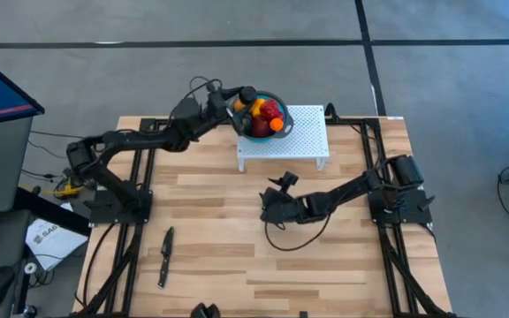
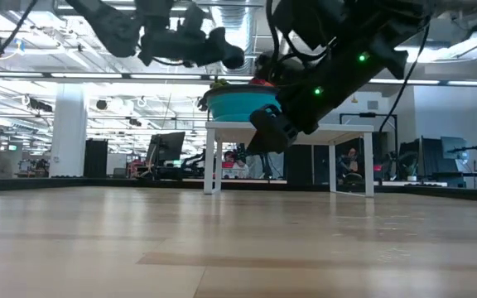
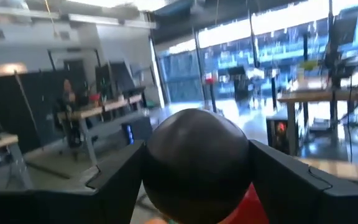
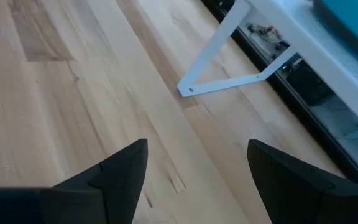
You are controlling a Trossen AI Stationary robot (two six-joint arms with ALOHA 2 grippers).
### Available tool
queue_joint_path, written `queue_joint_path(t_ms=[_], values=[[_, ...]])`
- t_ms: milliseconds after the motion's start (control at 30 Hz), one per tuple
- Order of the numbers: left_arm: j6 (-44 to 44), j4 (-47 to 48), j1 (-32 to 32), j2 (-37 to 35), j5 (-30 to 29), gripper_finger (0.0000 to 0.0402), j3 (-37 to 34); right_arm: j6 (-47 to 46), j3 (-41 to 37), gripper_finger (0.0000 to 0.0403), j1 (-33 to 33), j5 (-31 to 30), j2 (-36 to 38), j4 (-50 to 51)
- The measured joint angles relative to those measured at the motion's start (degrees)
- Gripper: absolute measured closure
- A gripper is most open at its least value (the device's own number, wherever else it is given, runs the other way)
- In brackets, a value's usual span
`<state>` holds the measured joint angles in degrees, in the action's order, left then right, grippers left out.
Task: Pick & Place Fruit
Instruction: Put the purple plum into the blue strainer bowl on the shelf
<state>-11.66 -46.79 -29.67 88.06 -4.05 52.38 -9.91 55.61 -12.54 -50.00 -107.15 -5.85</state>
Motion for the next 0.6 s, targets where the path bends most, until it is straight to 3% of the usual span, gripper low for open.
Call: queue_joint_path(t_ms=[267, 600], values=[[0.4, 6.5, 0.0, 1.9, -4.6, 0.0135, 2.3, 0.0, 0.0, 0.0132, 0.1, 0.7, 0.0, -0.4], [3.0, 10.0, 0.4, 1.9, -4.9, 0.0135, 2.3, -0.2, 0.0, 0.0132, -0.2, 0.8, 0.0, -0.5]])
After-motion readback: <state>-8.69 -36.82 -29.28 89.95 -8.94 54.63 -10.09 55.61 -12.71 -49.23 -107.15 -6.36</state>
